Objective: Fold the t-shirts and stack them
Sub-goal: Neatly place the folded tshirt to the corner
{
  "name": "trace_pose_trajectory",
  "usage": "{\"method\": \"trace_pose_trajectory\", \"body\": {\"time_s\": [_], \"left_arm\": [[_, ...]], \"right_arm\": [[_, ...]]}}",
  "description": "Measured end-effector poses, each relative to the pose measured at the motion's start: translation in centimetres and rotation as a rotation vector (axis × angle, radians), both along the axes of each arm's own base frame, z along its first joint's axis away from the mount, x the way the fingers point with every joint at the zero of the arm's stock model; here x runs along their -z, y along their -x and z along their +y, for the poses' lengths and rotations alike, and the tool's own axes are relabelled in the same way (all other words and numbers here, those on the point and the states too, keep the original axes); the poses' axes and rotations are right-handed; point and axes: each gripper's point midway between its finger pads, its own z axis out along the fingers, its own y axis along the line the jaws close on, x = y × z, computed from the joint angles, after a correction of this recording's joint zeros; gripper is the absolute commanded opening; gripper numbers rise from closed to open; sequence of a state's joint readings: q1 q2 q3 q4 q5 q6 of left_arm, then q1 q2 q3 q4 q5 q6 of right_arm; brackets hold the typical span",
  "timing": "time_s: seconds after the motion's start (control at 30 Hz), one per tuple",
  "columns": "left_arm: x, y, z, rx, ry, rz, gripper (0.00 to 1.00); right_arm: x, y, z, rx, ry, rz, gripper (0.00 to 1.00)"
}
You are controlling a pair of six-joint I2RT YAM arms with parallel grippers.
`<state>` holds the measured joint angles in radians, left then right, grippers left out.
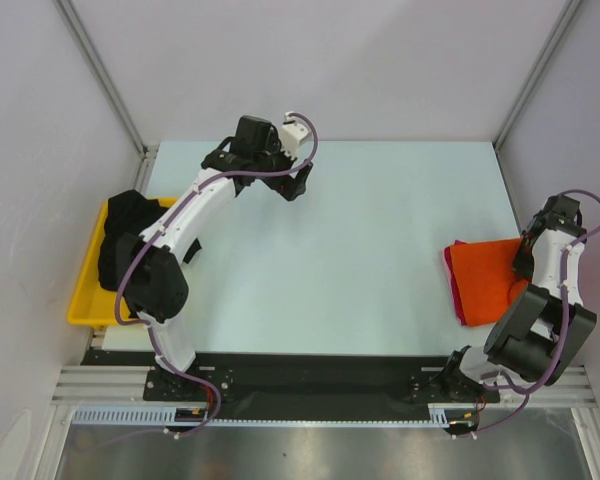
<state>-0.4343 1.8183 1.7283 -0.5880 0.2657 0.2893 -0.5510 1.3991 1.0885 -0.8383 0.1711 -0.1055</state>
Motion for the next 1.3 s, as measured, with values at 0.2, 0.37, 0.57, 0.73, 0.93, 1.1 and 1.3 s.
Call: {"method": "trace_pose_trajectory", "body": {"time_s": [0.2, 0.37, 0.57, 0.73, 0.93, 1.1, 1.3], "left_arm": [[0.0, 0.0, 0.0, 0.001, -0.001, 0.001, 0.98], [0.1, 0.1, 0.1, 0.004, -0.006, 0.002, 0.99], [0.2, 0.1, 0.1, 0.006, -0.008, 0.003, 0.99], [0.3, 0.3, 0.2, 0.005, -0.014, 0.012, 1.0], [0.5, 0.6, 0.5, 0.008, -0.031, 0.025, 1.0], [1.1, 0.9, 1.4, -0.002, -0.065, 0.045, 1.0], [0.7, 1.3, 4.3, -0.051, -0.092, 0.079, 1.0]], "right_arm": [[1.1, -0.2, -1.9, 0.044, 0.057, 0.048, 0.76], [-0.2, -0.9, -4.5, 0.128, 0.152, 0.077, 0.75], [-2.9, -1.0, -4.8, 0.224, 0.205, -0.035, 0.14], [-0.9, 1.0, -2.8, 0.308, 0.126, -0.092, 0.04], [2.9, 1.8, -2.0, 0.372, 0.046, -0.057, 0.09], [4.2, 1.8, -2.3, 0.426, 0.023, -0.074, 0.26], [1.7, 0.6, -2.1, 0.444, 0.043, -0.199, 0.77]]}}
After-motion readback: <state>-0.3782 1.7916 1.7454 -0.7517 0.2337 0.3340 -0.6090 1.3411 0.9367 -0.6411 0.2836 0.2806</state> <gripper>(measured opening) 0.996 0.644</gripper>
